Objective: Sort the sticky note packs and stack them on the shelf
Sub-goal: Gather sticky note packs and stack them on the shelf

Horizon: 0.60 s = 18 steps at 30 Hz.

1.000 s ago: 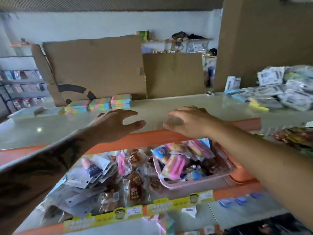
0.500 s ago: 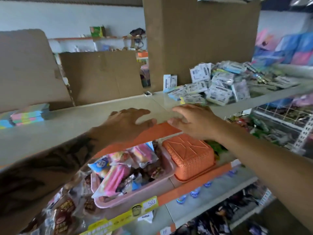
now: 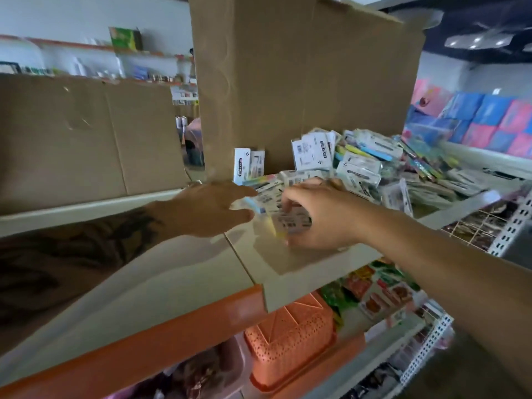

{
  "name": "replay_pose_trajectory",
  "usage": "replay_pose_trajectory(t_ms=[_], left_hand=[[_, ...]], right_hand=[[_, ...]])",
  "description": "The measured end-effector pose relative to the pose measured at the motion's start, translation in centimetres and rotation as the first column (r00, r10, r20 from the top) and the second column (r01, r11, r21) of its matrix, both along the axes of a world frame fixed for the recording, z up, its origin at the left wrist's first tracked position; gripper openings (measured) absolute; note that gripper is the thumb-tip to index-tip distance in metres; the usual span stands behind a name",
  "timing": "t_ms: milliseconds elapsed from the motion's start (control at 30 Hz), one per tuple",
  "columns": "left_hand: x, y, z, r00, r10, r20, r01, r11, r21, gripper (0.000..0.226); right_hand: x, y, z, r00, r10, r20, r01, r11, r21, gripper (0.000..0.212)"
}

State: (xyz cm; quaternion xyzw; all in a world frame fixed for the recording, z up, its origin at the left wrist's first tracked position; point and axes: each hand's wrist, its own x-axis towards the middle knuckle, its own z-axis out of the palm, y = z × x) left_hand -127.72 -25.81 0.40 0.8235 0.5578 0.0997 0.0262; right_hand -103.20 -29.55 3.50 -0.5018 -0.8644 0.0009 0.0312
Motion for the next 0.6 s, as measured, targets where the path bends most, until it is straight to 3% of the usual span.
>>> replay_pose_trajectory(t_ms=[200, 600], left_hand=[[1.3, 2.7, -1.2, 0.999, -0.040, 0.037, 0.040, 0.999, -0.016, 0.050], [3.2, 3.3, -0.5, 0.963, 0.110, 0.246, -0.091, 0.992, -0.087, 0.051]], right_hand=[[0.5, 1.9, -0.7, 0.994, 0.087, -0.059, -0.086, 0.996, 0.019, 0.043], [1.7, 2.1, -1.1, 0.983, 0.168, -0.077, -0.163, 0.984, 0.068, 0.047]])
